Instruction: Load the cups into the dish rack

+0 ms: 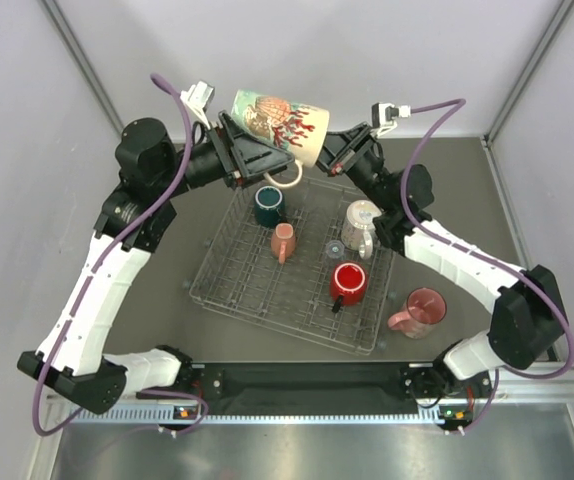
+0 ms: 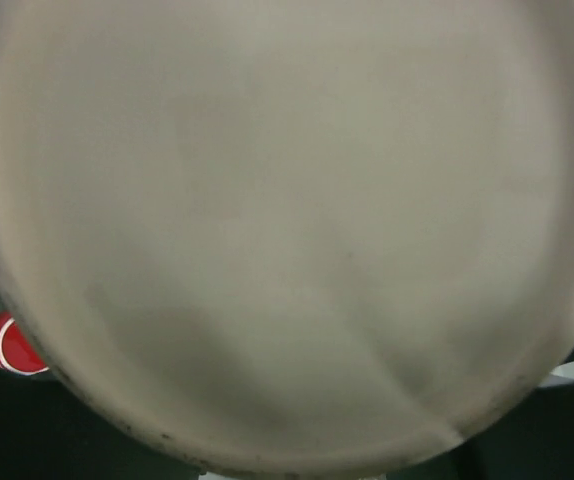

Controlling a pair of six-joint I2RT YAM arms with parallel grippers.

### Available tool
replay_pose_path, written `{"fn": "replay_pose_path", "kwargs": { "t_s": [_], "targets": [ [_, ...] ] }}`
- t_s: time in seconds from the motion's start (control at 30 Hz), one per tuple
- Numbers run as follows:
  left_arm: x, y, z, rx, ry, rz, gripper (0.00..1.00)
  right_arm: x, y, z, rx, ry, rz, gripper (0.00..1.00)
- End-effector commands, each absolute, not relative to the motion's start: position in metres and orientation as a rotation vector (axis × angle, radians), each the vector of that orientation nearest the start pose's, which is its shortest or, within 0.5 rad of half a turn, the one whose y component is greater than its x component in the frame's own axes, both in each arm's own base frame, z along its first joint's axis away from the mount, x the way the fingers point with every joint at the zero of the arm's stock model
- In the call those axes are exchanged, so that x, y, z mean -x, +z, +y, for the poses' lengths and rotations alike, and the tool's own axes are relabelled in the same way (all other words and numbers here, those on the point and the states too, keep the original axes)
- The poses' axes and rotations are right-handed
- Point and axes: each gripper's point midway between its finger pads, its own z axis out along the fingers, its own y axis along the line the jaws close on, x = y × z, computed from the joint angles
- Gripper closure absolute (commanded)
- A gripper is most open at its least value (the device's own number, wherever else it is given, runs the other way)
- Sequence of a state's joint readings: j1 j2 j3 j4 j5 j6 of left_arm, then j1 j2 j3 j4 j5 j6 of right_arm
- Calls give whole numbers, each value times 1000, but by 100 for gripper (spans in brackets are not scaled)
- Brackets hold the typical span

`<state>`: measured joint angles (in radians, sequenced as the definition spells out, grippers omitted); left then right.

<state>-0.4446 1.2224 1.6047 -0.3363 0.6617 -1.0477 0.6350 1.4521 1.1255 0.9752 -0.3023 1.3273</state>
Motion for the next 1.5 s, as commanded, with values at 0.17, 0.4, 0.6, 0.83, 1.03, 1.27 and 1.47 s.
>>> {"fn": "replay_pose_path", "kwargs": {
  "t_s": [0.17, 0.4, 0.6, 0.83, 1.03, 1.27, 1.47],
  "targets": [
    [-238, 510, -267, -133, -1660, 1724, 71, -255, 542, 324, 43, 1989, 914, 100],
    [-250, 500, -254, -51, -1522, 1772, 100, -253, 529, 327, 60, 1976, 966, 100],
    [-258, 491, -227, -9, -1257, 1817, 100, -262, 486, 333, 88, 1753, 1239, 50],
    [-268, 450, -186, 62, -920, 1914, 100, -293, 387, 291, -62, 1222, 1758, 27],
    [-277, 389, -146, 103, -600, 1997, 100, -291, 339, 217, -222, 928, 1899, 26],
    [-282, 307, -135, 117, -414, 2096, 100, -276, 342, 155, -339, 837, 1847, 26],
    [-281, 255, -157, 4, -239, 2147, 100, -270, 344, 131, -380, 786, 1836, 24]
  ]
}}
